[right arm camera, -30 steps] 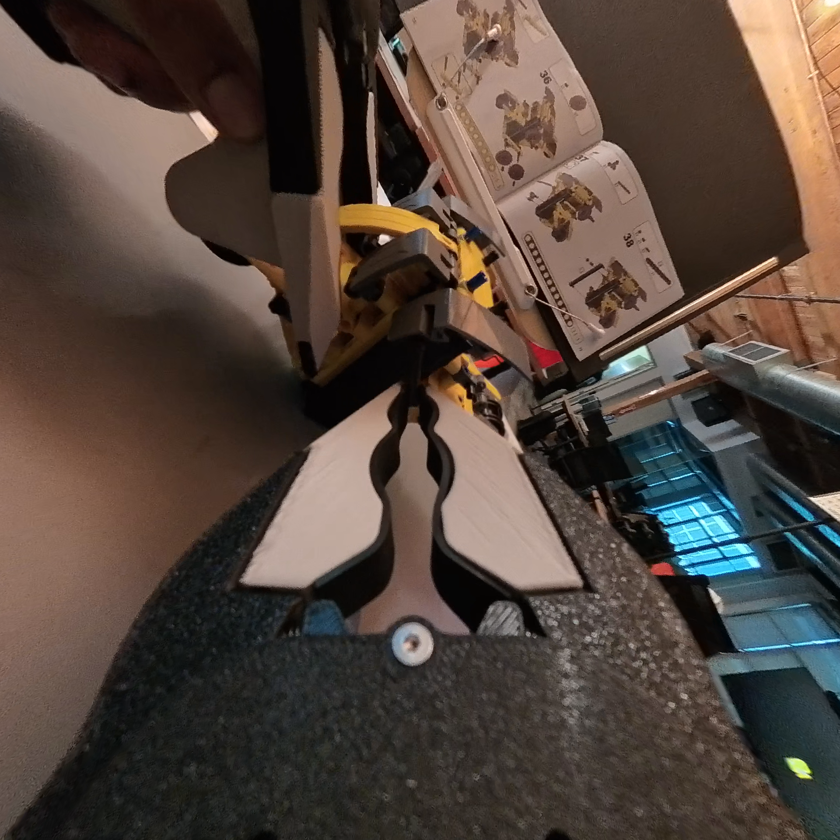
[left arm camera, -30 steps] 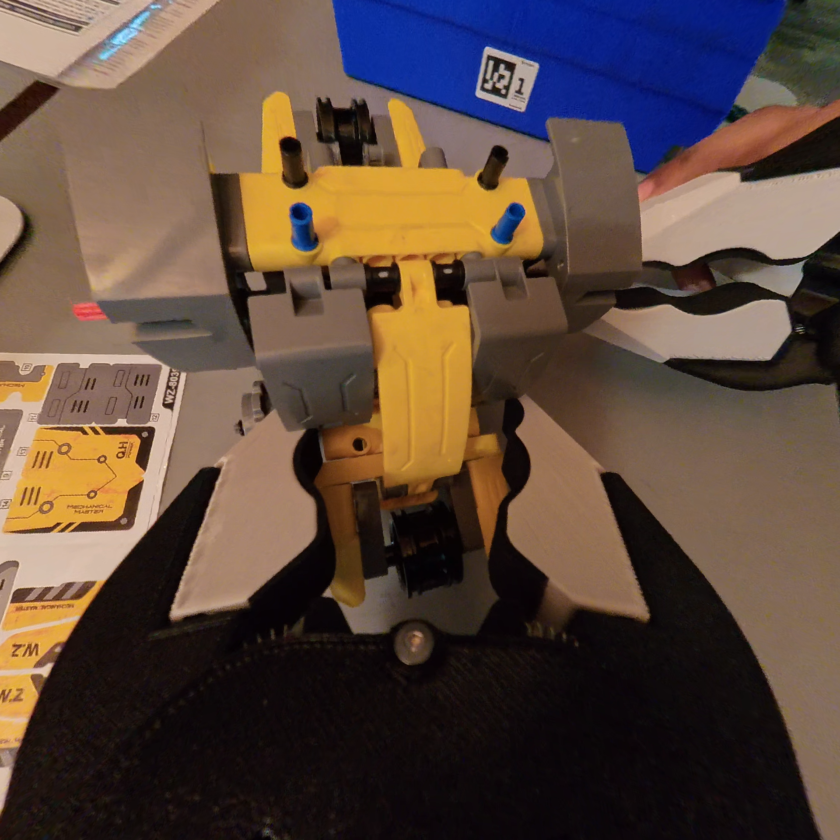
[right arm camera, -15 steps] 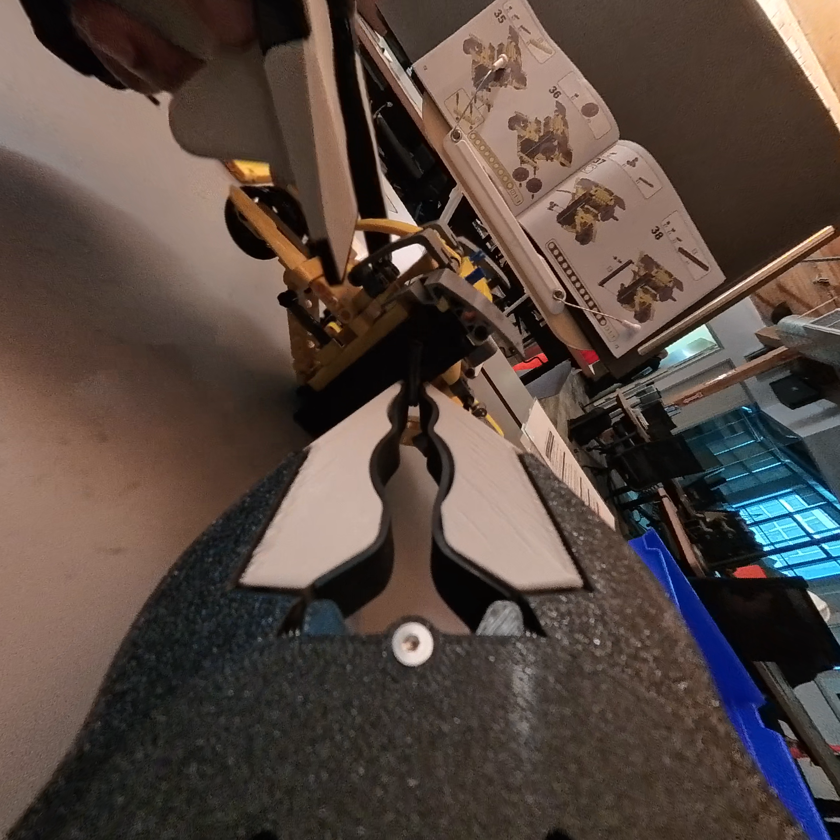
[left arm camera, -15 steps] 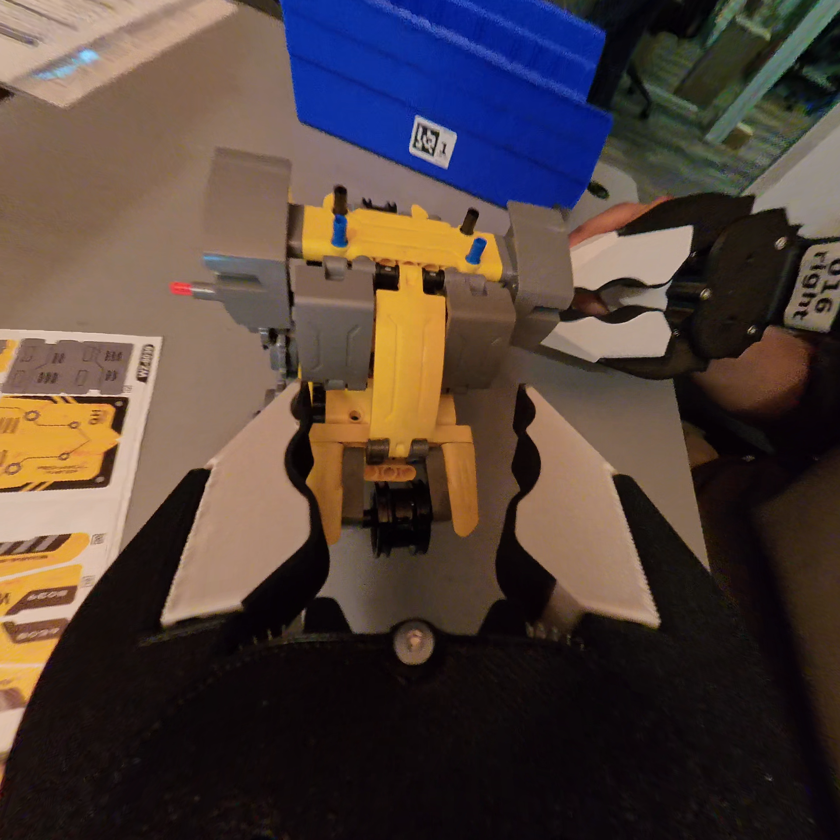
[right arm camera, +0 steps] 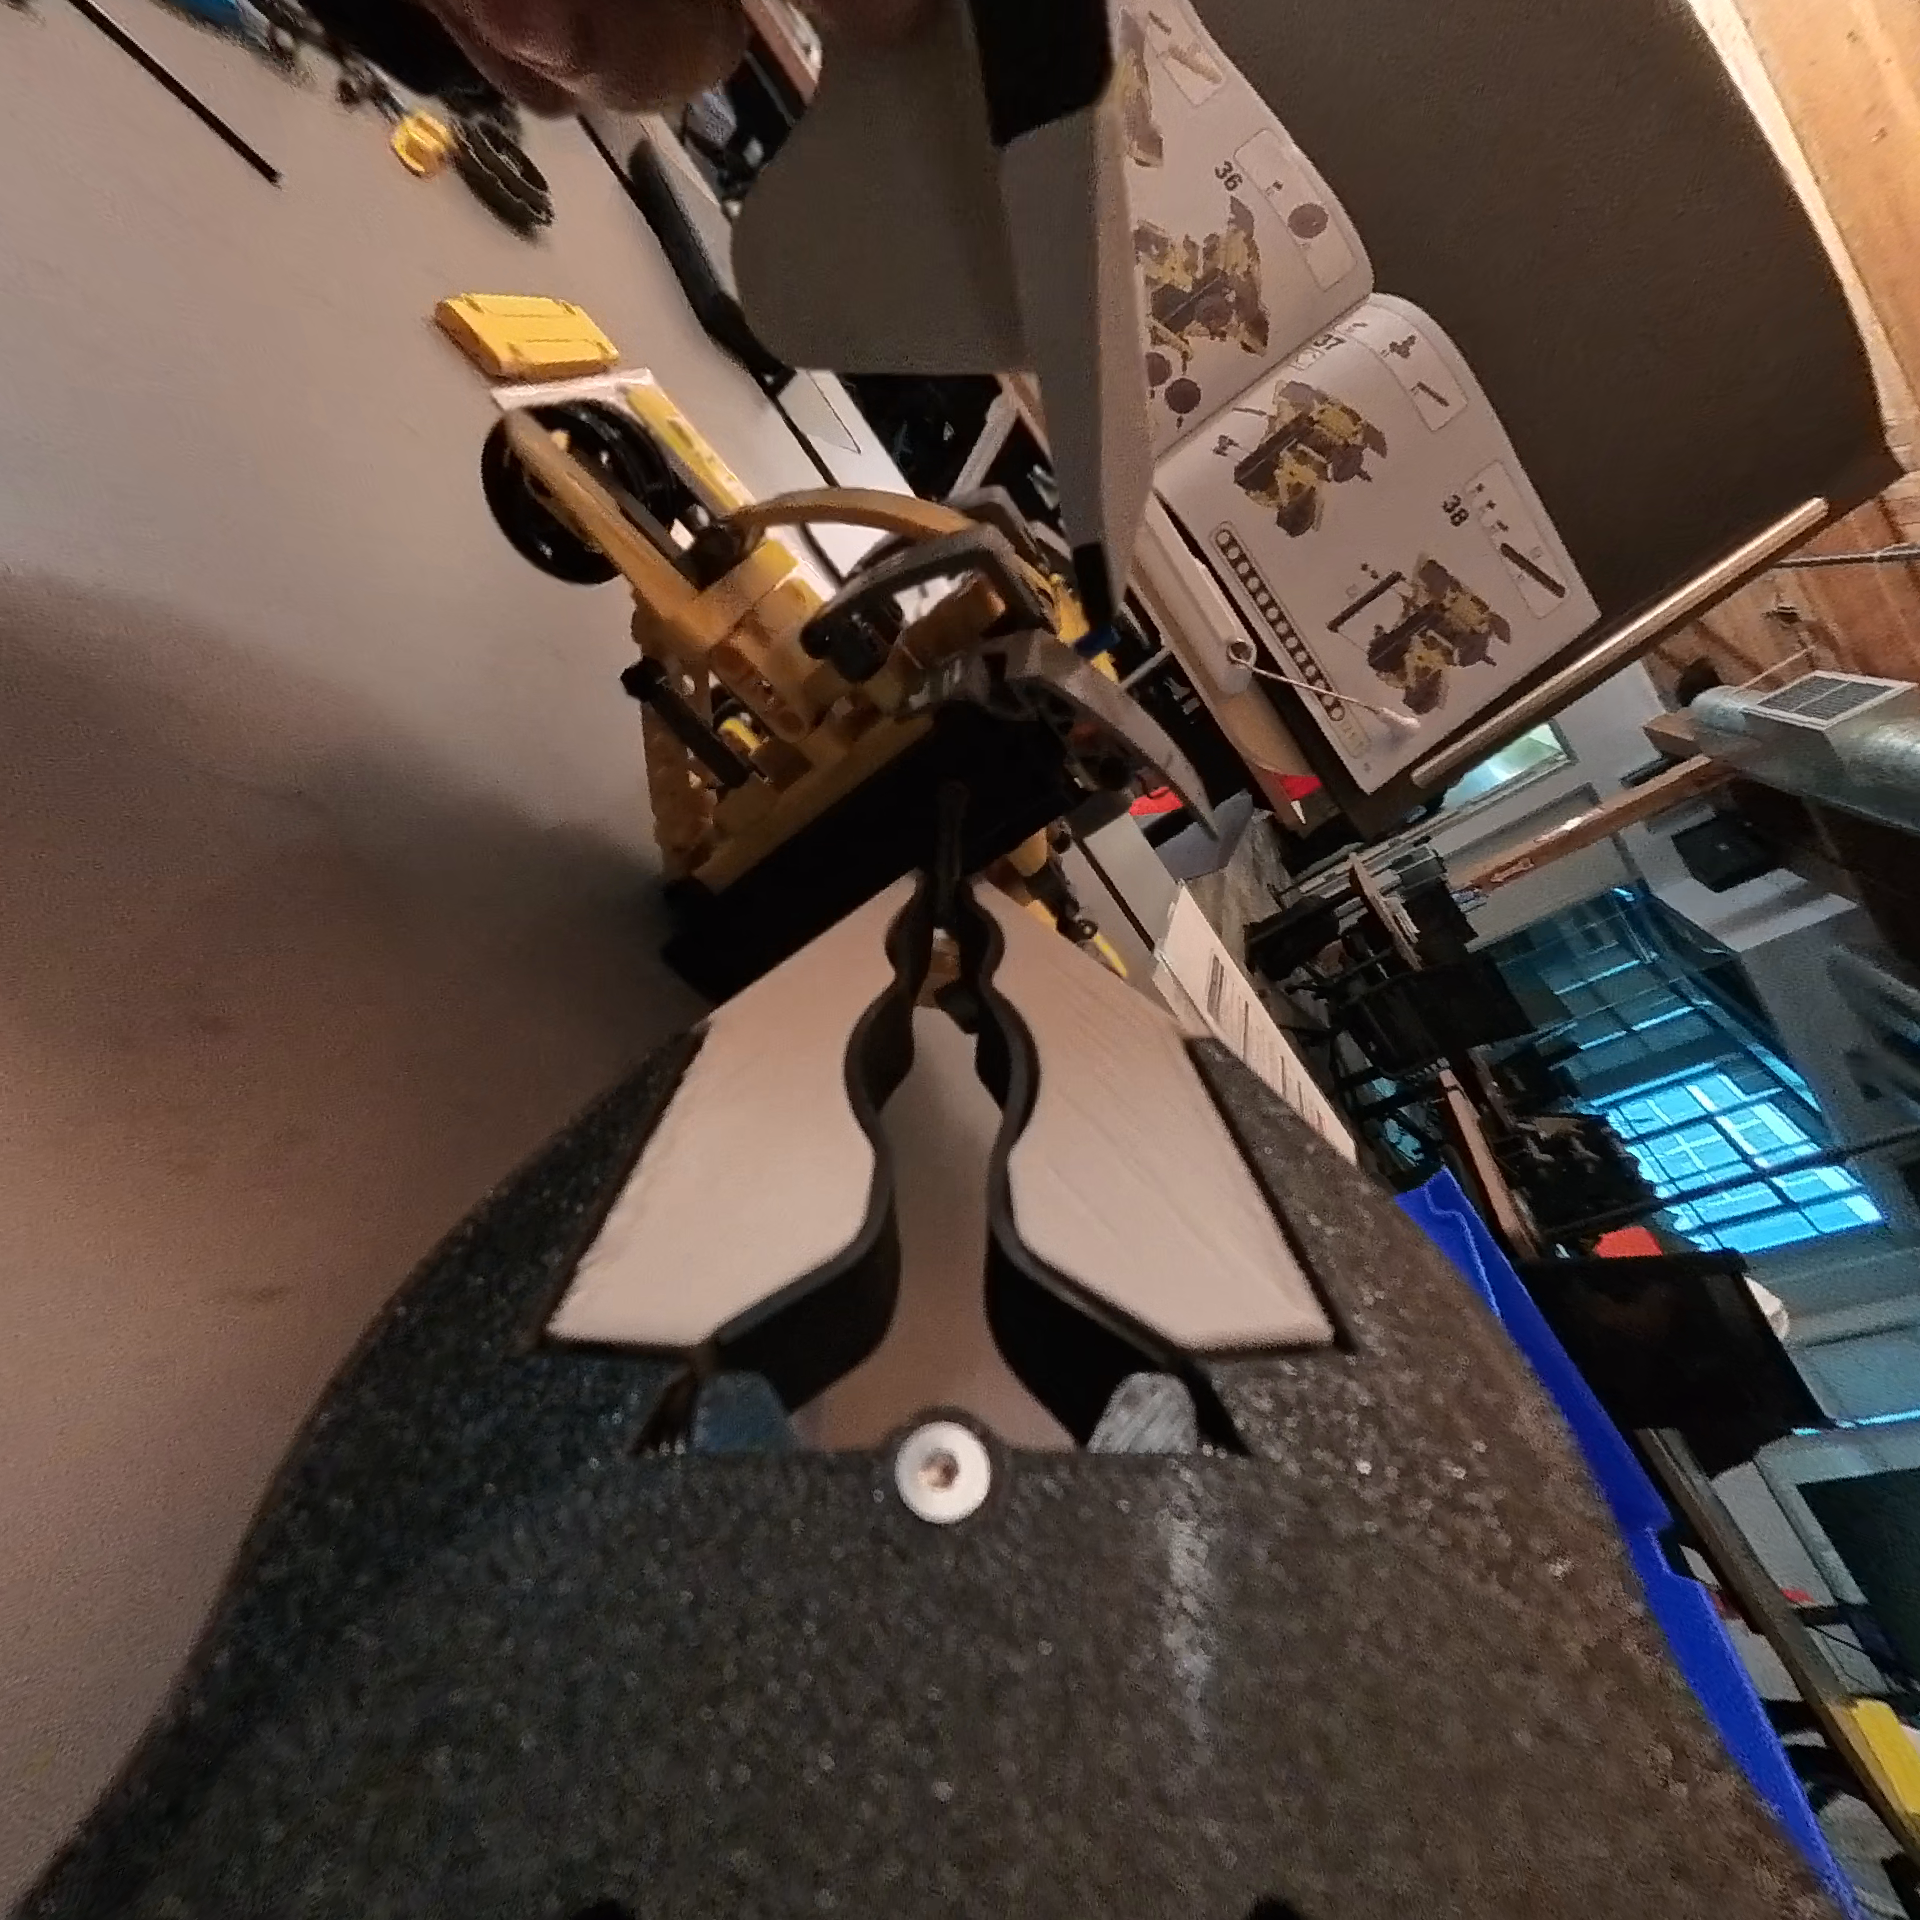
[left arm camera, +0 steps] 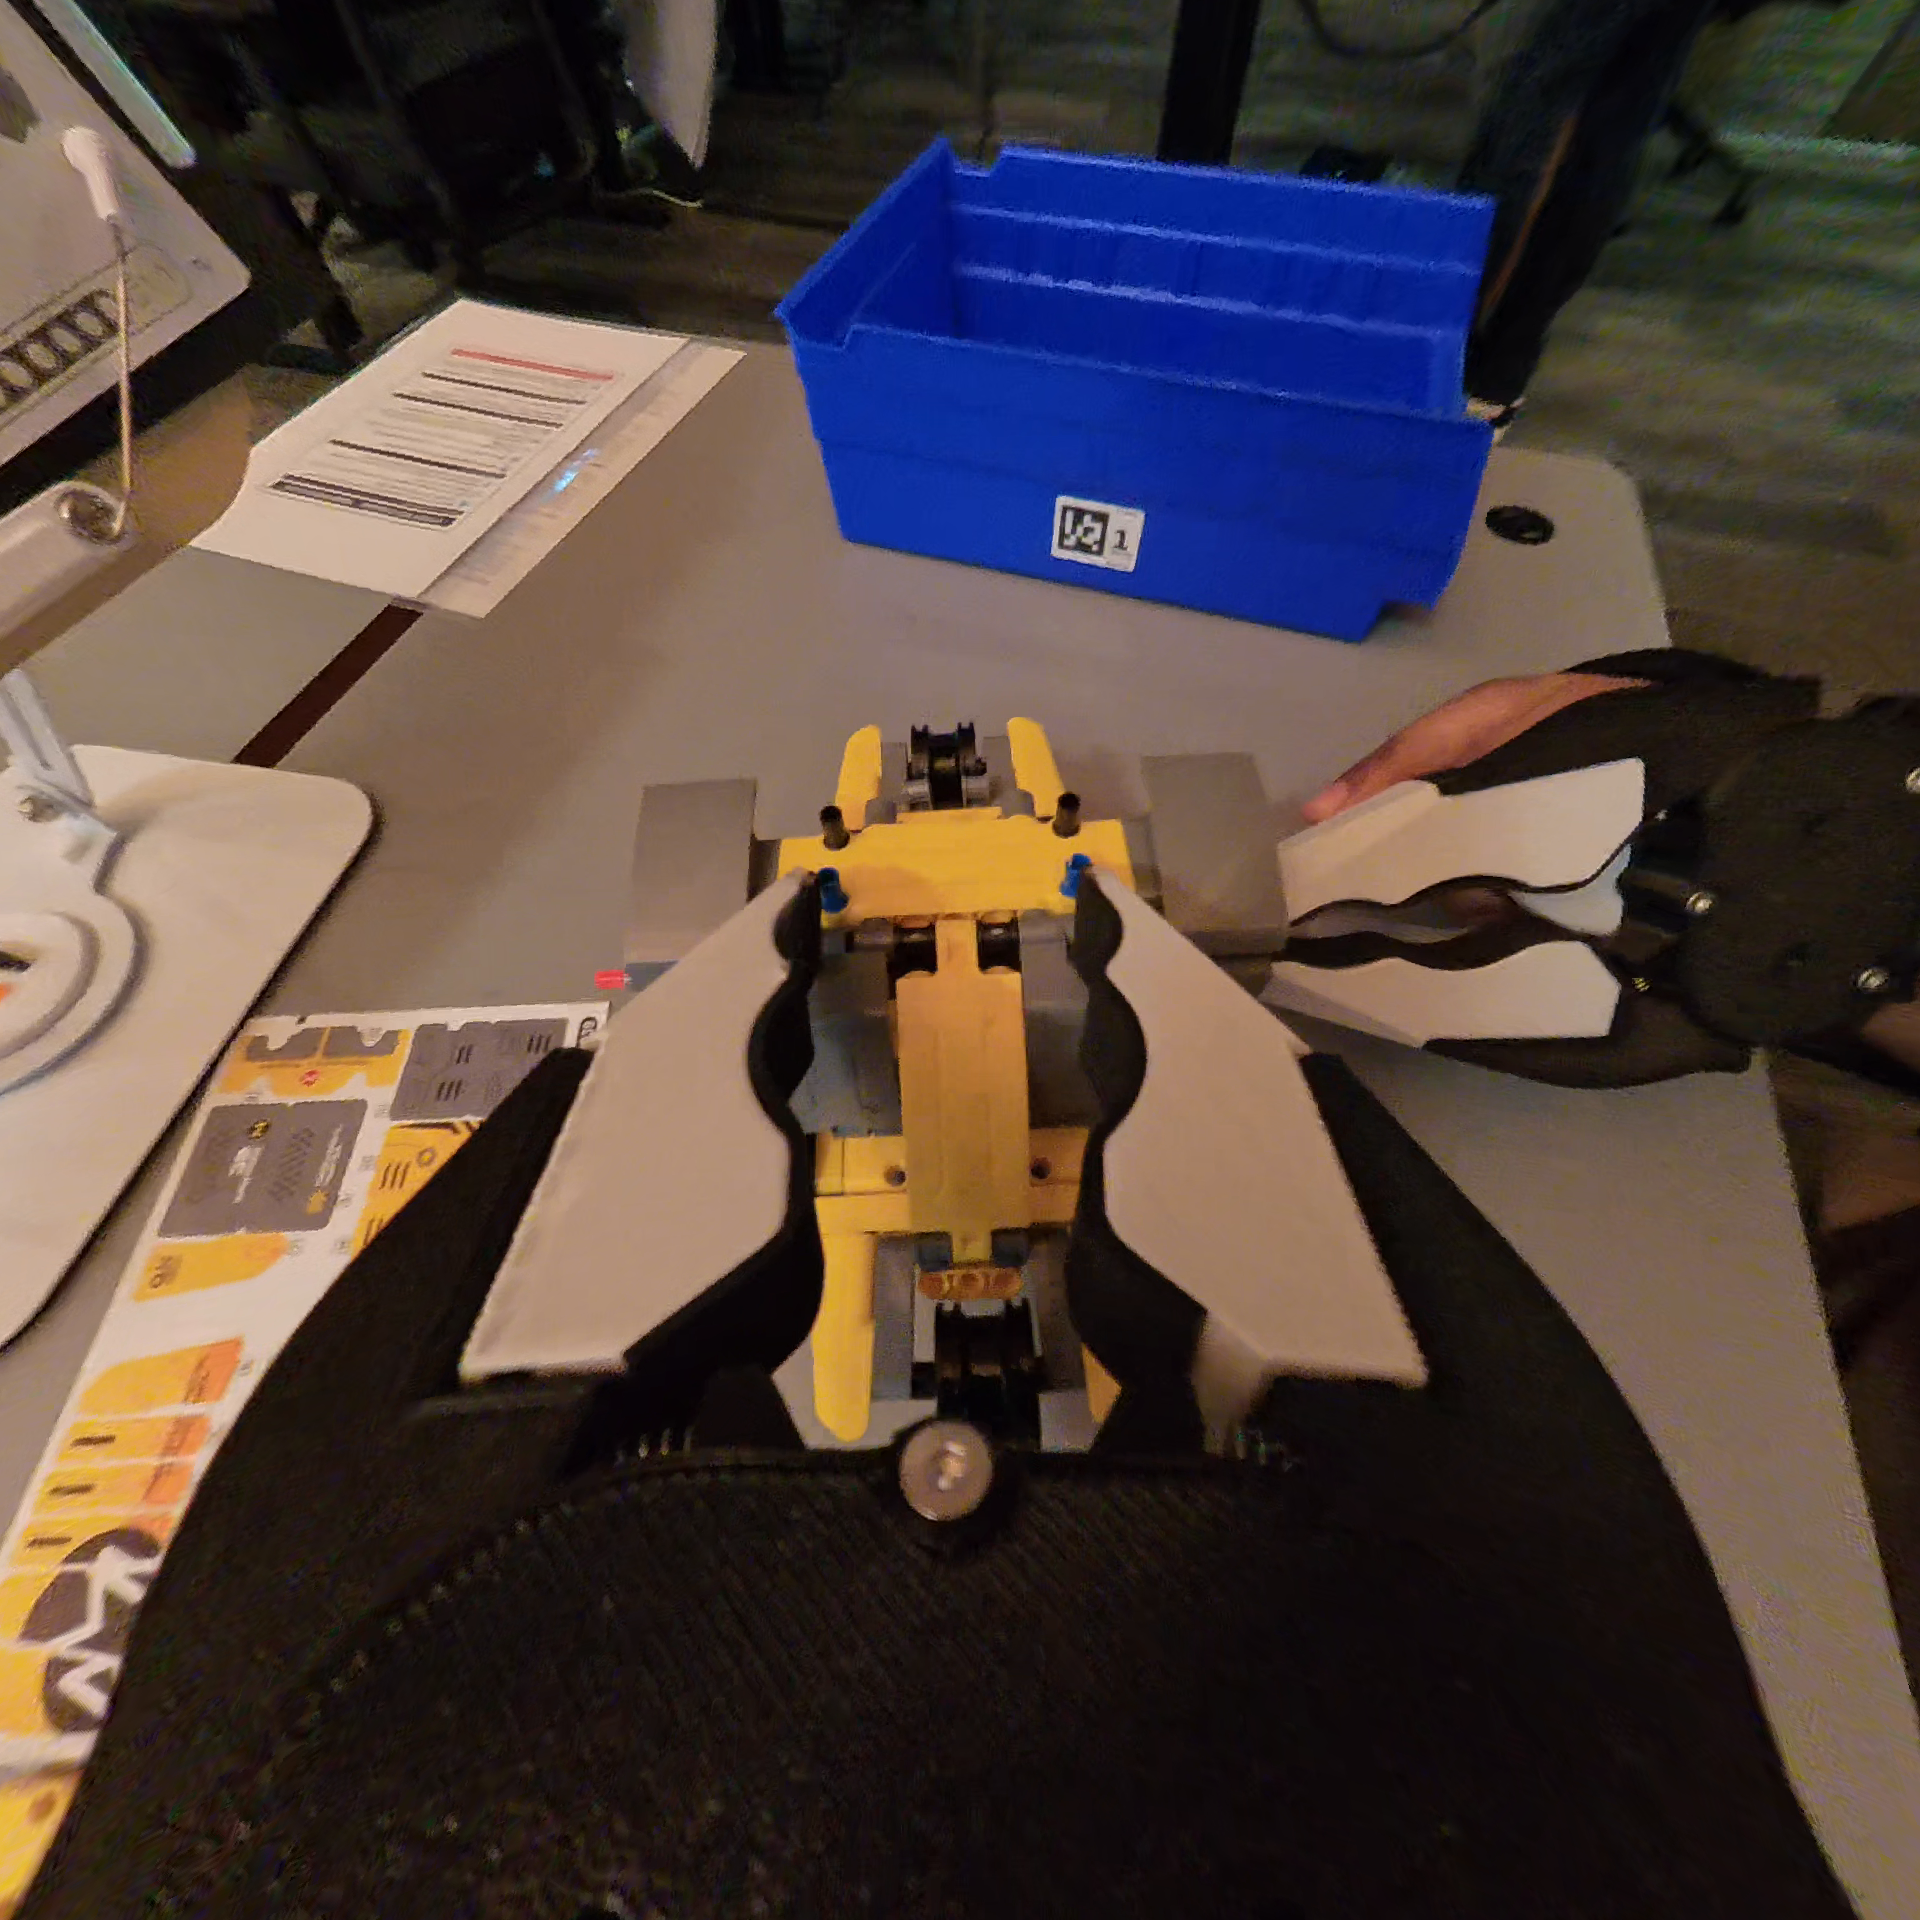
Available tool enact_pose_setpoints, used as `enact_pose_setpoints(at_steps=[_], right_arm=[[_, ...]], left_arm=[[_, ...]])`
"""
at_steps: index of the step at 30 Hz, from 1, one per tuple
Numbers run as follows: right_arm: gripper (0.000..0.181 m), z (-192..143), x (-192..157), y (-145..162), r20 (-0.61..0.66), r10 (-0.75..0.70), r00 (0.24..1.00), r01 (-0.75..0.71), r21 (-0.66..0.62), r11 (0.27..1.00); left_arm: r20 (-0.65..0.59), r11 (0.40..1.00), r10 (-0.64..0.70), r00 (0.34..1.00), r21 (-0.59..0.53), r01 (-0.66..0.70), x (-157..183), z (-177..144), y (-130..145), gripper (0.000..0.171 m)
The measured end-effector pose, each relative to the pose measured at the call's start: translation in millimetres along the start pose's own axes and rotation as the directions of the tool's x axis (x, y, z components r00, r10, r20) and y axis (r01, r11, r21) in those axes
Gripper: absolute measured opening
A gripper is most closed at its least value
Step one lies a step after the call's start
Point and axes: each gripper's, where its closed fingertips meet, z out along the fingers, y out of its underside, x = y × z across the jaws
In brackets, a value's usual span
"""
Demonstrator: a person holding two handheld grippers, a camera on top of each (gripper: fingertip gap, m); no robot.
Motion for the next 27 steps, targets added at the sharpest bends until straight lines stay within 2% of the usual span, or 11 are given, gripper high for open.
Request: enact_pose_setpoints(at_steps=[4, 7, 9, 16, 18, 27], right_arm=[[0.003, 0.1, 0.8, 0.7, 0.004, 0.015, 1.0, -0.015, 0.002, 1.0], [0.003, 0.8, -0.8, -0.2, 0.01, 0.022, 1.0, -0.022, 0.008, 1.0], [0.004, 1.9, -1.1, 1.5, 0.003, 0.011, 1.0, -0.011, -0.004, 1.0], [0.003, 1.6, -3.0, 0.6, -0.01, 0.017, 1.0, -0.018, -0.017, 1.0], [0.003, 1.7, -3.6, -0.8, -0.019, 0.019, 1.0, -0.02, -0.02, 1.0], [0.003, 0.9, 2.4, -6.4, -0.118, 0.028, 0.993, -0.038, -0.084, 0.996]], left_arm=[[-0.036, 1.0, -0.01, 0.999, 0.017, 0.01, 1.5, 1.5, -4.5, 0.043], [-0.079, 0.995, -0.036, 0.996, 0.089, 0.043, 5.5, -6.0, -16.2, 0.038], [-0.071, 0.993, -0.054, 0.996, 0.103, 0.061, 2.1, -7.4, -19.6, 0.029], [0.012, 1.0, 0.017, 1.0, -0.024, -0.017, -4.3, 13.7, 1.6, 0.005], [0.053, 0.999, 0.043, 0.998, -0.012, -0.042, -7.1, 13.8, 1.3, 0.0], [0.073, 1.0, 0.0, 0.997, -0.007, 0.0, -8.8, 14.1, 3.2, 0.0]])
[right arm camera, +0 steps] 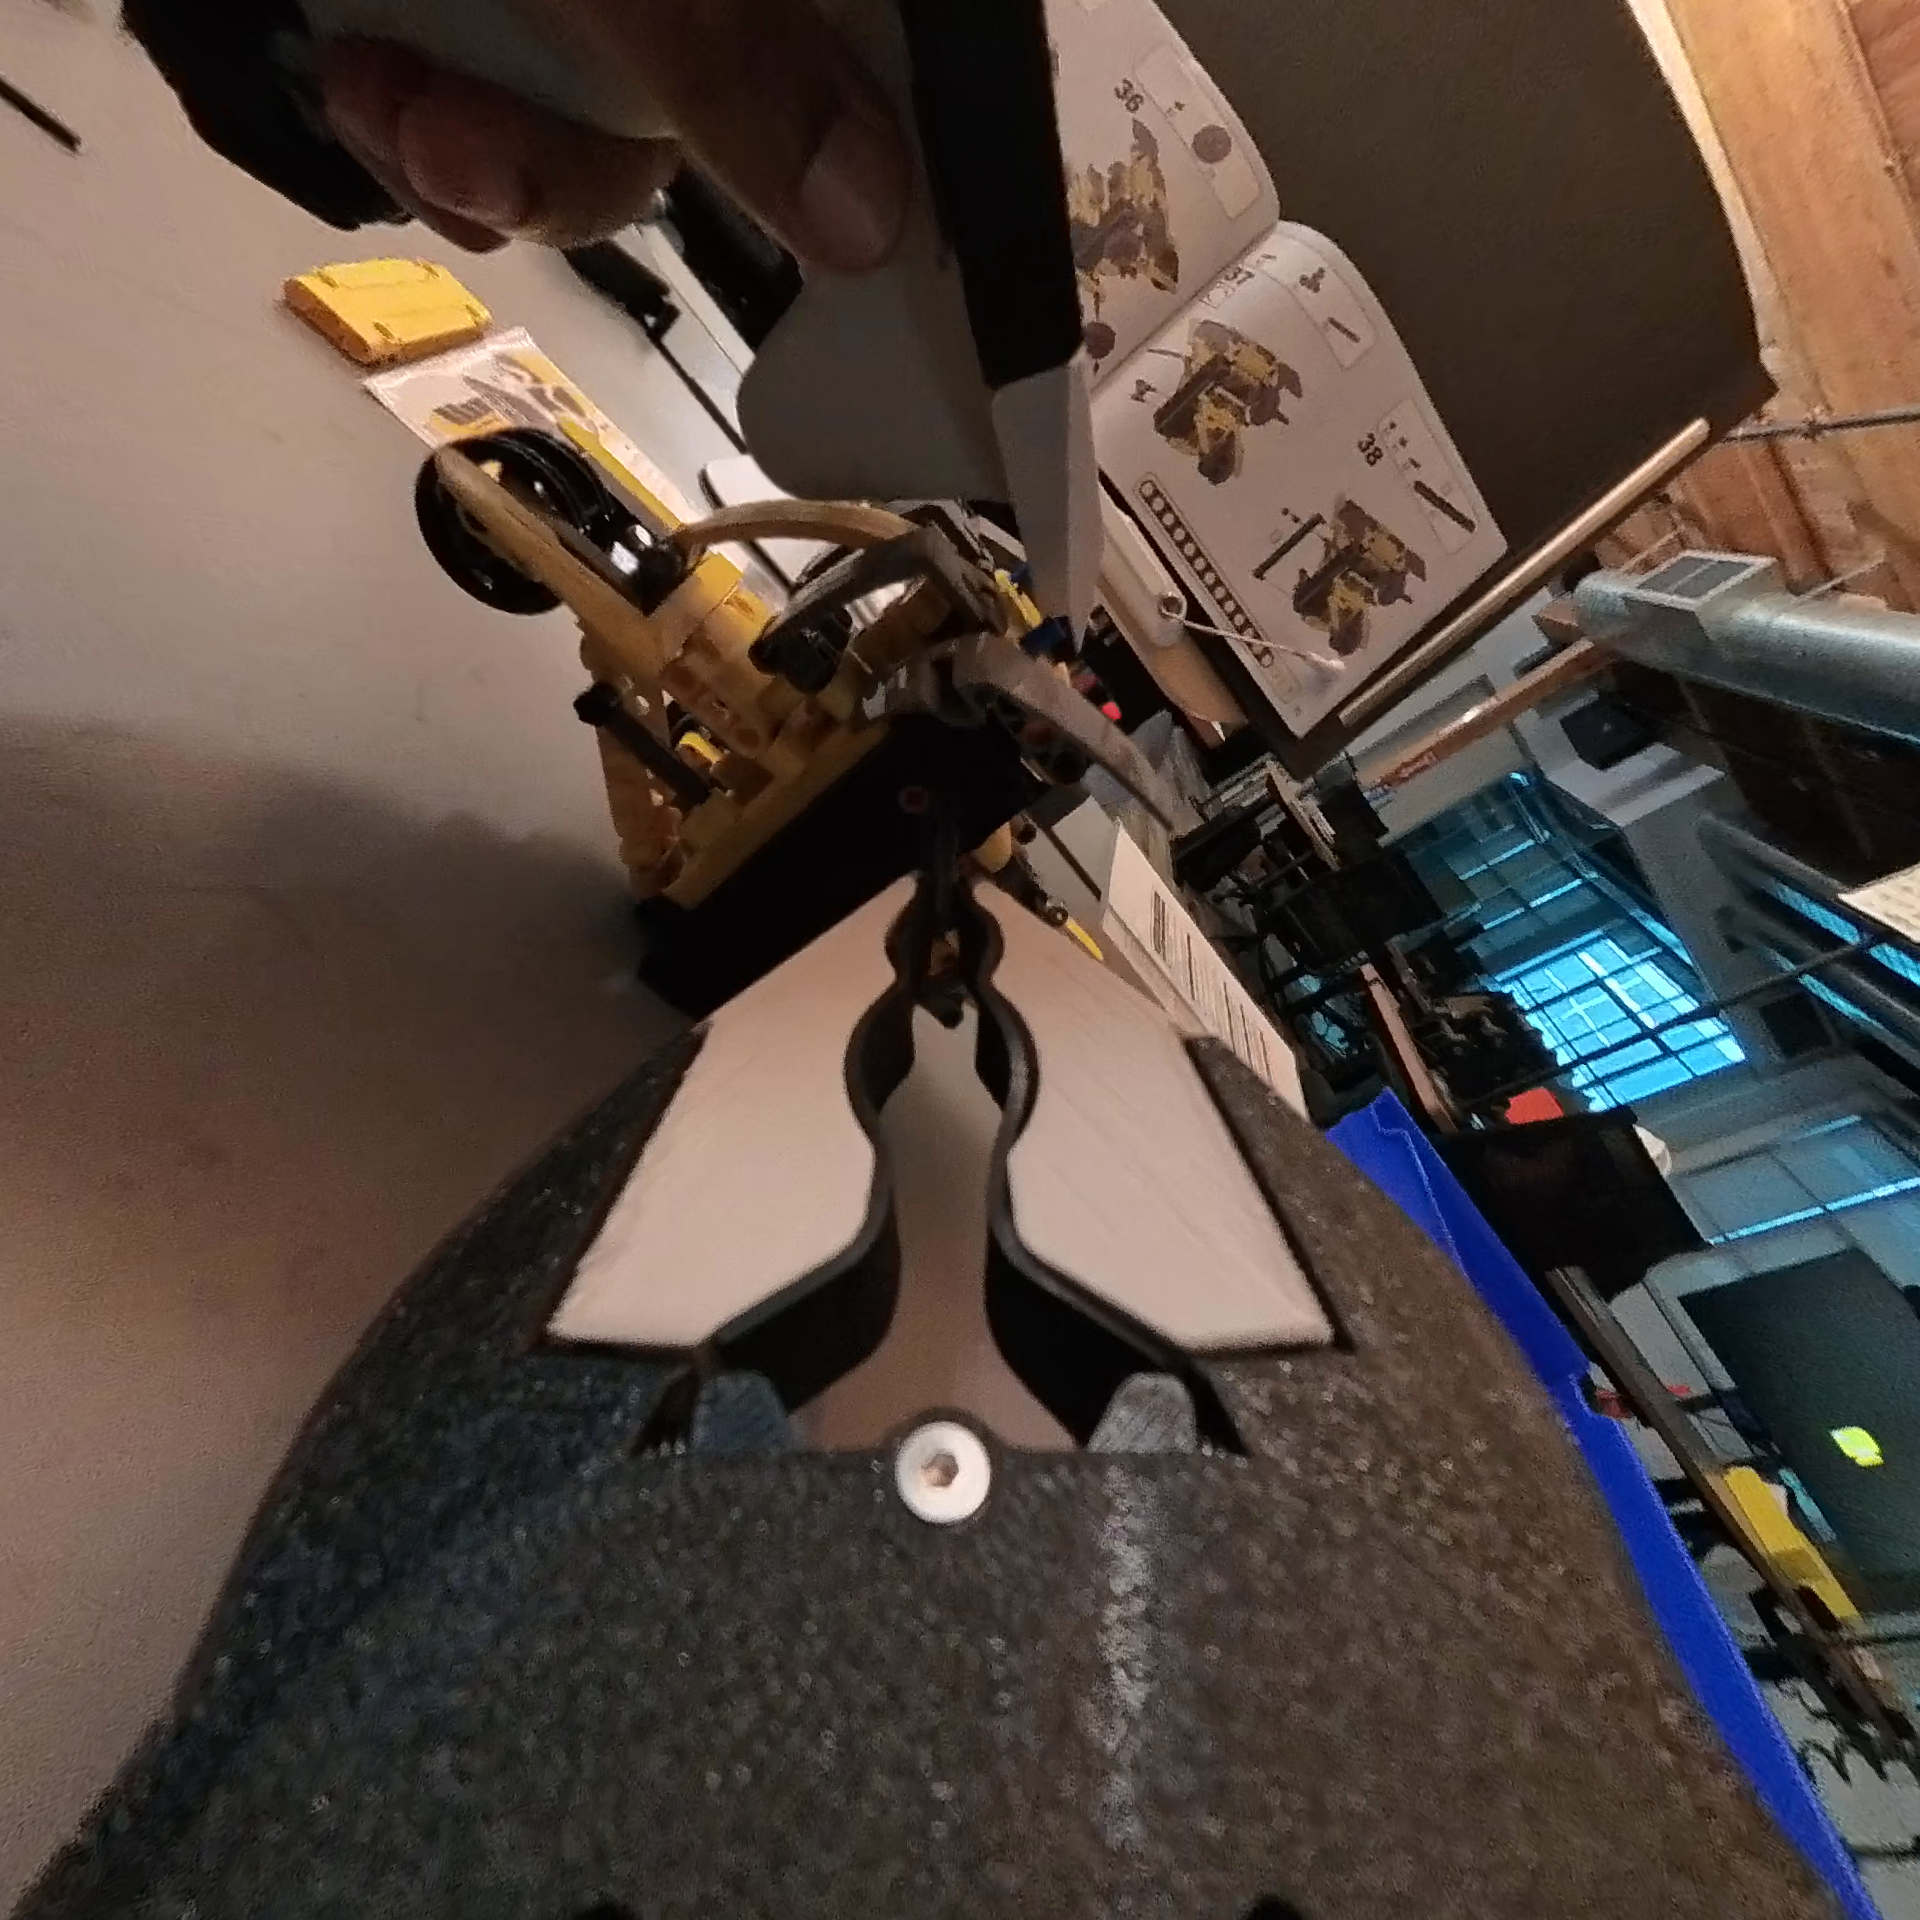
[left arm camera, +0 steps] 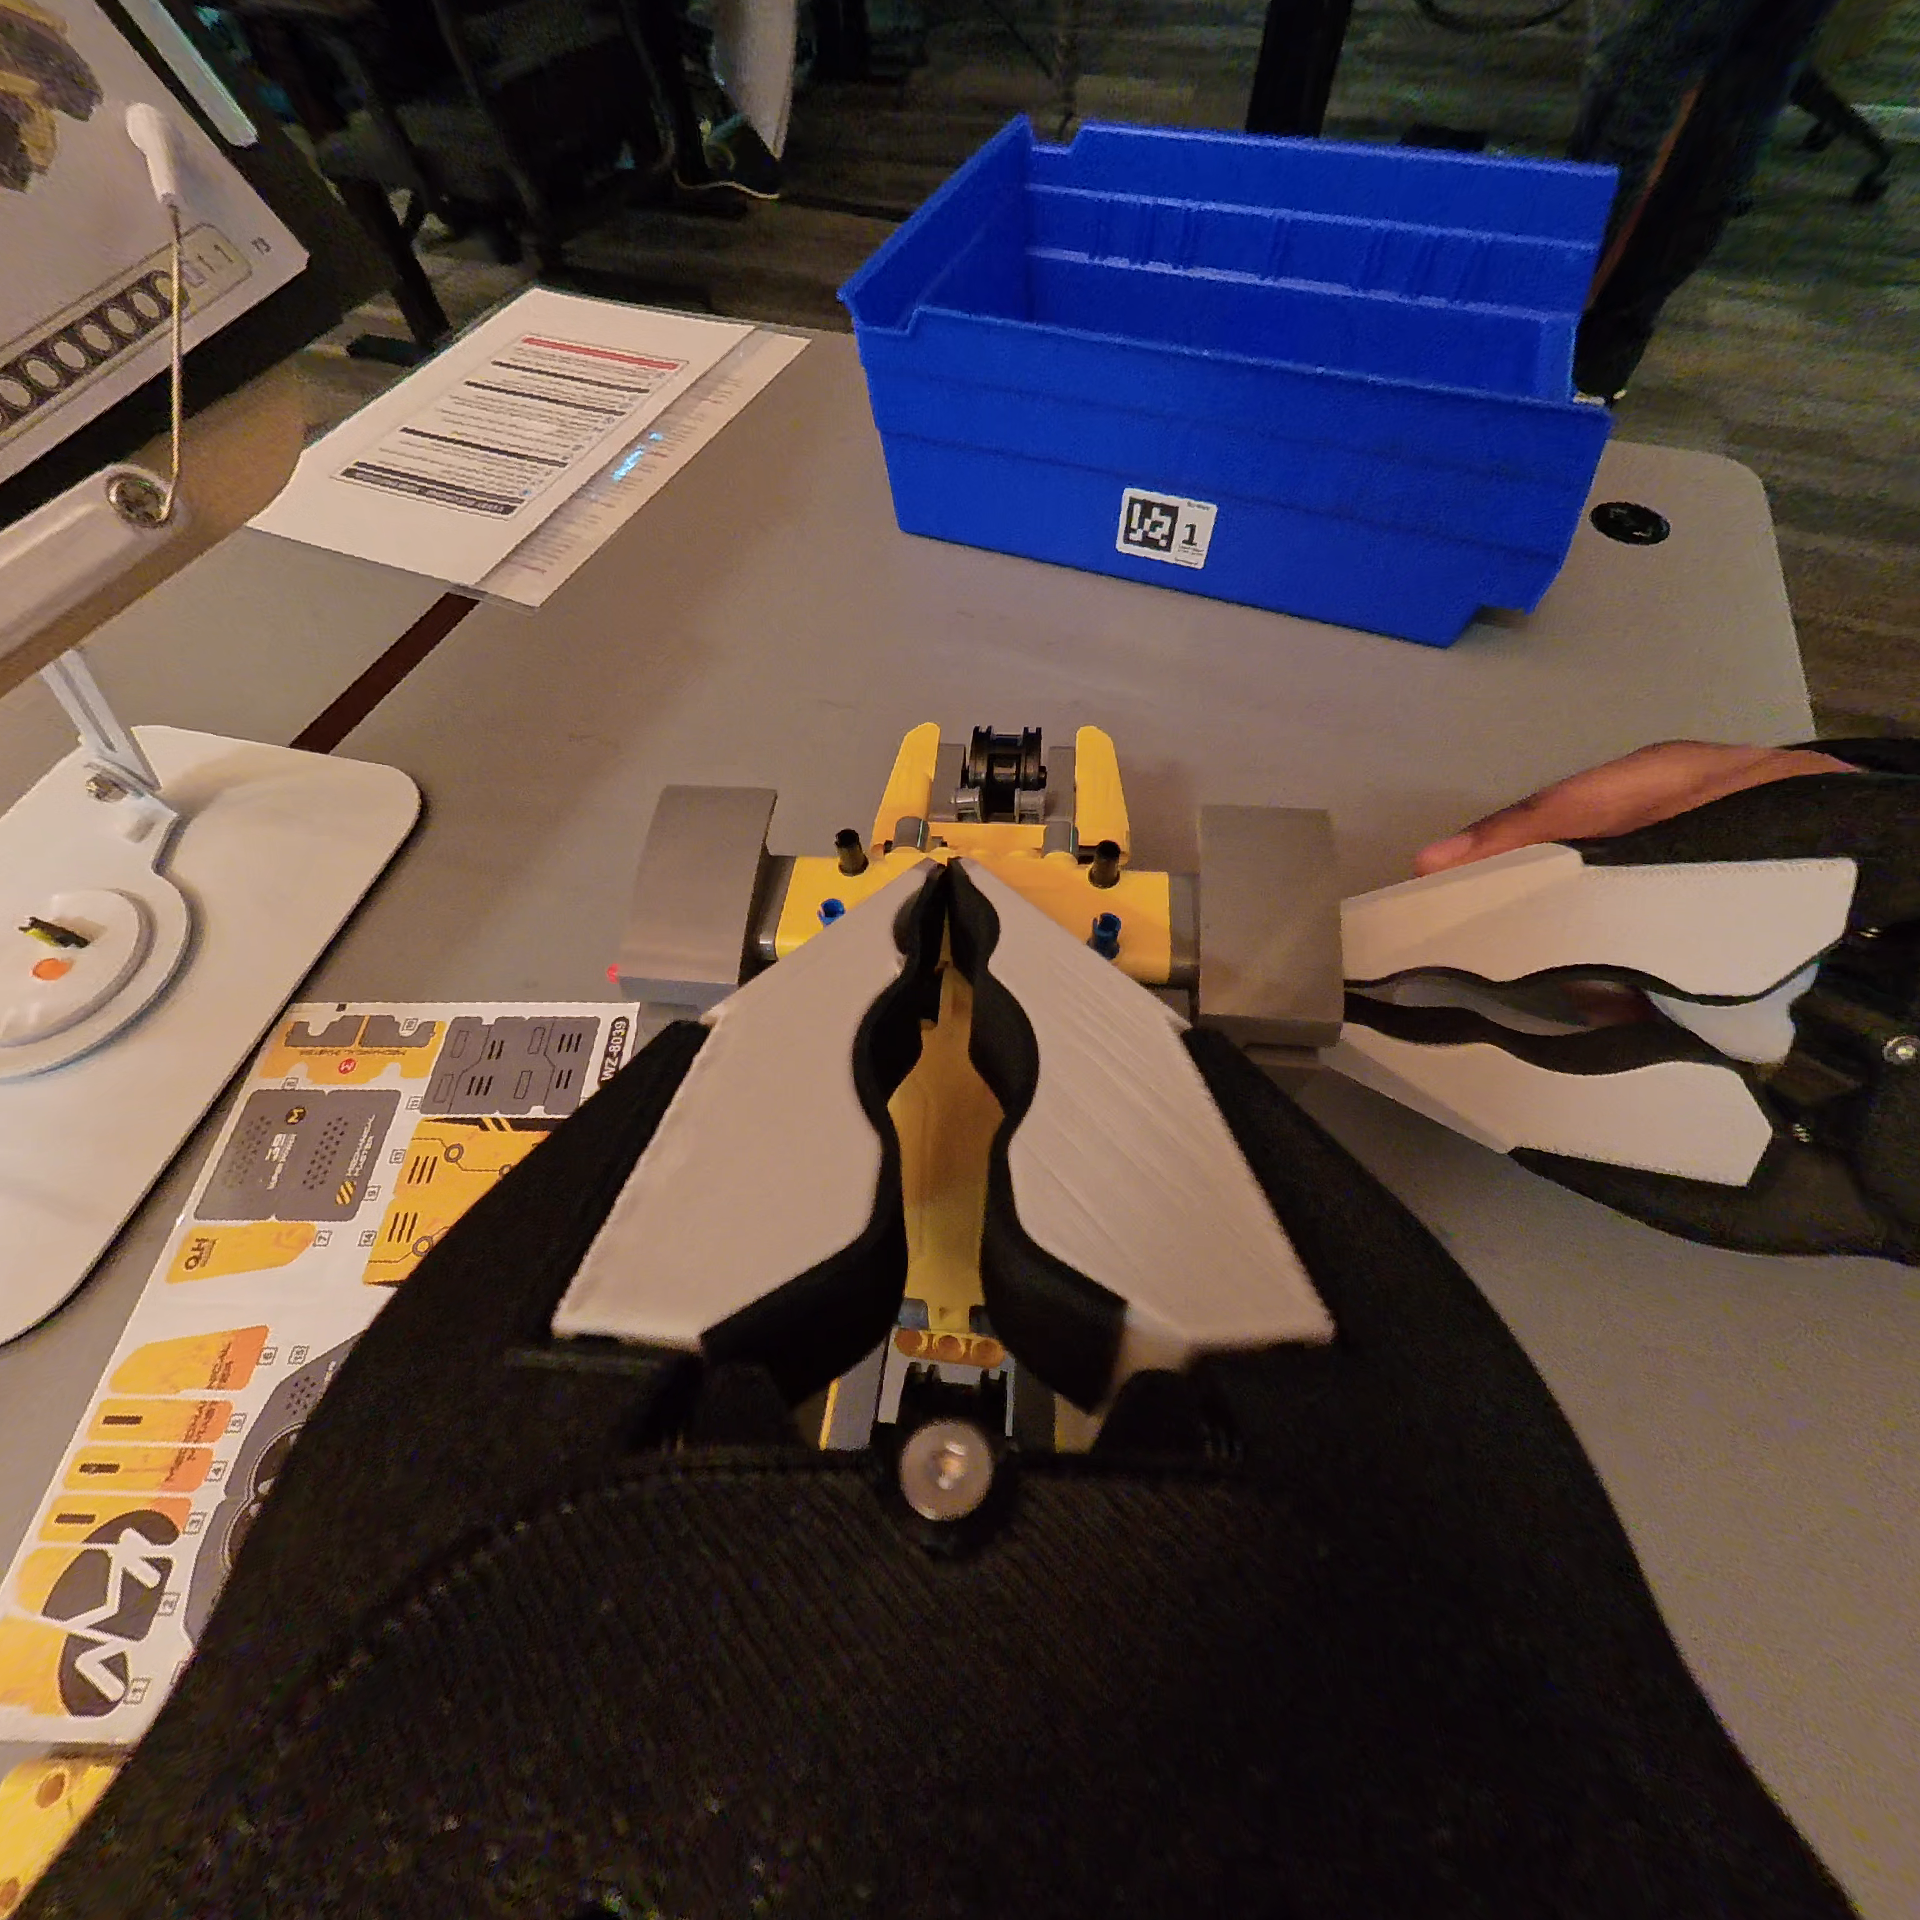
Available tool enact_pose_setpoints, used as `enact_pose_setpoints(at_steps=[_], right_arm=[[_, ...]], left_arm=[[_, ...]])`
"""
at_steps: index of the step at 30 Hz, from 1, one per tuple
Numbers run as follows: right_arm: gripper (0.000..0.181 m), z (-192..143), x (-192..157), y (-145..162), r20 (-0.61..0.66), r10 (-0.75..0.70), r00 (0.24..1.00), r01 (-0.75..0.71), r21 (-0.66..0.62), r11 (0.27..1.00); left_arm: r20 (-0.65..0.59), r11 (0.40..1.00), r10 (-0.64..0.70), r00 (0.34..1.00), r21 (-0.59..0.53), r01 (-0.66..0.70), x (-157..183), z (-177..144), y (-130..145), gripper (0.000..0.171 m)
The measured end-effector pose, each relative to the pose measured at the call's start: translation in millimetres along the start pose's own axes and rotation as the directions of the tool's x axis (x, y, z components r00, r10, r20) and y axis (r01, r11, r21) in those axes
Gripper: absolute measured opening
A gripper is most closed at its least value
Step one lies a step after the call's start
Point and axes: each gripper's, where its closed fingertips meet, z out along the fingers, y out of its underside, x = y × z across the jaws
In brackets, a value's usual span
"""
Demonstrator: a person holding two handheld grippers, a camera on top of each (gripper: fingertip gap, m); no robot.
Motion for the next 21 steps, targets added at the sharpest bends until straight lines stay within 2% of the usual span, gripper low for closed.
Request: enact_pose_setpoints(at_steps=[3, 21], right_arm=[[0.003, 0.3, -1.5, 4.4, -0.005, -0.007, 1.0, 0.006, -0.036, 0.999], [0.004, 1.4, -8.2, 0.0, 0.01, 0.083, 0.997, -0.082, -0.067, 0.994]], left_arm=[[0.014, 1.0, 0.008, 1.0, -0.009, -0.008, -0.4, 0.3, 0.1, 0.0], [0.099, 1.0, 0.005, 0.995, -0.026, -0.003, -0.6, 0.4, 1.4, 0.0]])
